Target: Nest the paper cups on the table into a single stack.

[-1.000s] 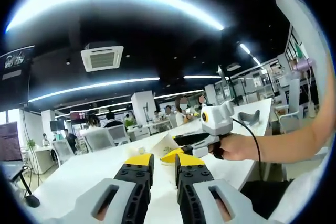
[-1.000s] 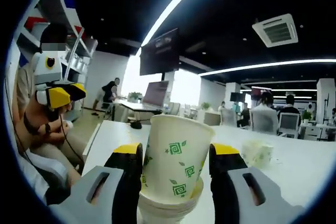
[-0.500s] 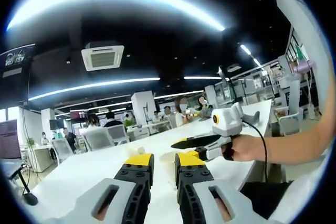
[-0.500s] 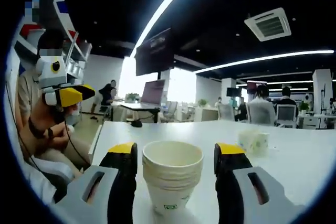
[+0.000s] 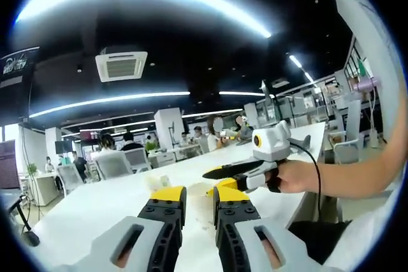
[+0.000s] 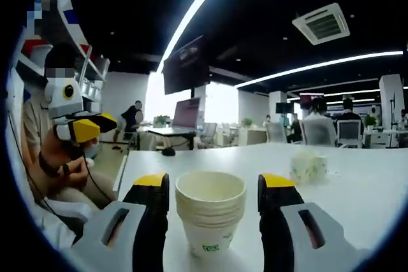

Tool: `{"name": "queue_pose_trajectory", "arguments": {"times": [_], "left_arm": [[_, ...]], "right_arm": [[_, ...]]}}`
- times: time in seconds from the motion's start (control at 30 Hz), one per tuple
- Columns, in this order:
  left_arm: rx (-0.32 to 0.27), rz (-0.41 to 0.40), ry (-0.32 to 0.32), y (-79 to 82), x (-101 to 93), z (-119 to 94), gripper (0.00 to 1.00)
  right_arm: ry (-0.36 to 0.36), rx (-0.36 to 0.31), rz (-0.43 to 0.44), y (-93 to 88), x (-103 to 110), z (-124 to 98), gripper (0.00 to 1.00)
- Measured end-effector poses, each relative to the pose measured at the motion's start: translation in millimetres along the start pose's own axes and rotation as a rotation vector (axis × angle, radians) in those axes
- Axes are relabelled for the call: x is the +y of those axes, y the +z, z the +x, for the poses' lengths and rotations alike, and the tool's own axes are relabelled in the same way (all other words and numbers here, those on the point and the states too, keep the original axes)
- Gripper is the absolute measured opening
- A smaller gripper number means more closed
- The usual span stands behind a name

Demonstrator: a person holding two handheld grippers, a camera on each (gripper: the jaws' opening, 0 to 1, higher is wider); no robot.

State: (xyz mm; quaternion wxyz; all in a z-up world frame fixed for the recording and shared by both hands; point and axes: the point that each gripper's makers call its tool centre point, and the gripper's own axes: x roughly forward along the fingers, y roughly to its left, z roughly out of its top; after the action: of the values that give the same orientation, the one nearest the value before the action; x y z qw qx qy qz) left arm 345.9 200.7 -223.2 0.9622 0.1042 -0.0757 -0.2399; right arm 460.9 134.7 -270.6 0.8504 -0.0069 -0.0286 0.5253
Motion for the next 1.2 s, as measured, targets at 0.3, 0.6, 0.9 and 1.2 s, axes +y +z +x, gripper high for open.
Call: {"name": "queue_pose_trajectory", "arguments": {"times": [0.3, 0.6, 0.9, 1.2], "left_arm": [[0.002, -0.006, 0.007, -1.3, 3.1, 0, 0.18], [0.010, -0.009, 0.003, -4.4, 2.3, 1, 0.18], [0.001, -0.035, 0.013, -6.4, 8.9, 1, 0.19], [-0.030, -0.177, 0.016, -21.2, 27.7, 13, 0.21]], "right_arm": [[0.011, -0.009, 0.034, -9.1, 2, -2, 0.50], [-0.004, 0.045, -0.009, -22.5, 3, -5, 0.53], [-0.058, -0.034, -0.003, -5.7, 13, -41, 0.65], [-0.074, -0.097, -0.024, 12.9, 32, -79, 0.61]]}}
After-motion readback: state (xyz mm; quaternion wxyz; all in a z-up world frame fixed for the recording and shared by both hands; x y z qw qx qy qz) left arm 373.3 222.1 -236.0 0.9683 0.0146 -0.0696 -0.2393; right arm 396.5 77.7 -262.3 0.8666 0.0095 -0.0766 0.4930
